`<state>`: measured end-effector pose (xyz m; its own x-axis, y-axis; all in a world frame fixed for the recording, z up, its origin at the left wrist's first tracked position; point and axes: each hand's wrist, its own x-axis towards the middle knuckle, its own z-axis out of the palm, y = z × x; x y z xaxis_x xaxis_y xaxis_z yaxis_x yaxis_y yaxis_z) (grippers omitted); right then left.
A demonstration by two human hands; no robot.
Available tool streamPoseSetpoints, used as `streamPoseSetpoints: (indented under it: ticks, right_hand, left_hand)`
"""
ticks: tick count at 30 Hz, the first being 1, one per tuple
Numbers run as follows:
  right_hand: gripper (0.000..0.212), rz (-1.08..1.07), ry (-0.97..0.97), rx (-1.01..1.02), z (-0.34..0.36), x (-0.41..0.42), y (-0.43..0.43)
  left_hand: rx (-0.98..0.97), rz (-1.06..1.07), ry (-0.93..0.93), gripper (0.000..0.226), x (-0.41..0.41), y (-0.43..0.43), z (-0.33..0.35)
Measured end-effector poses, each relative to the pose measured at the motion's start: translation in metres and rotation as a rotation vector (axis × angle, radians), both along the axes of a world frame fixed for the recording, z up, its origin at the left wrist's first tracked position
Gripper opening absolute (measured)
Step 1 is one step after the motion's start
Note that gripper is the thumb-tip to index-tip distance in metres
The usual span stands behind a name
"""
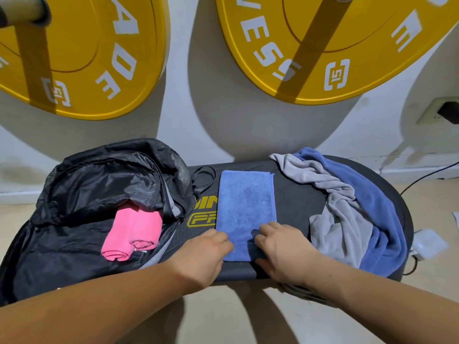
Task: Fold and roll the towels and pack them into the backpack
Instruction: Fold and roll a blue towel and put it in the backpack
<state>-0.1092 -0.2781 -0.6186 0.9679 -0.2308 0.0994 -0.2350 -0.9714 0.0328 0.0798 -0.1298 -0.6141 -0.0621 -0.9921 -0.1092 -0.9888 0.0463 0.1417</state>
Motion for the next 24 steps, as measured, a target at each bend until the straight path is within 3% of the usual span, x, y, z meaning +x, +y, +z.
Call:
streamPoseSetpoints:
  ticks: [2,5,9,11,14,16,18,20,22,24]
  right_hand:
    - [0.027,0.000,0.004,0.012,0.001,-0.003,-0.002]
    - [0.016,-0.106,0.002,0.138,0.001,-0.005,0.002]
    - [0.027,-0.488,0.111,0.723,0.010,-0.001,-0.005]
    - [0.026,-0.630,0.055,0.828,0.009,-0.001,-0.010]
    - [0.030,-0.737,-0.022,0.895,0.005,-0.001,-0.017]
    - [0.035,-0.723,-0.018,0.817,0.003,-0.001,-0.021]
    - [0.030,-0.558,-0.105,0.558,-0.002,-0.001,-0.021]
    - [0.020,-0.236,-0.188,0.280,-0.005,0.001,-0.021]
    - [0.025,-0.020,-0.150,0.154,-0.011,0.002,-0.018]
    - [0.021,0.037,-0.099,0.099,-0.011,0.001,-0.012]
  left_hand:
    - [-0.034,0.056,0.087,0.027,0.002,-0.001,-0.002]
    - [-0.049,0.256,0.361,0.026,0.004,-0.003,0.004]
    - [0.019,0.639,0.772,0.012,0.007,-0.007,0.001]
    - [-0.005,0.750,0.813,0.007,0.006,-0.009,-0.004]
    - [-0.076,0.712,0.629,0.014,0.007,-0.012,-0.006]
    - [-0.133,0.528,0.453,0.015,0.010,-0.013,-0.004]
    - [-0.145,0.225,0.190,0.017,0.011,-0.012,-0.001]
    - [-0.114,-0.033,-0.044,0.024,0.006,-0.010,-0.002]
    - [-0.095,-0.116,-0.141,0.016,-0.005,-0.006,0.001]
    - [-0.120,-0.110,-0.147,0.006,-0.010,-0.004,0.001]
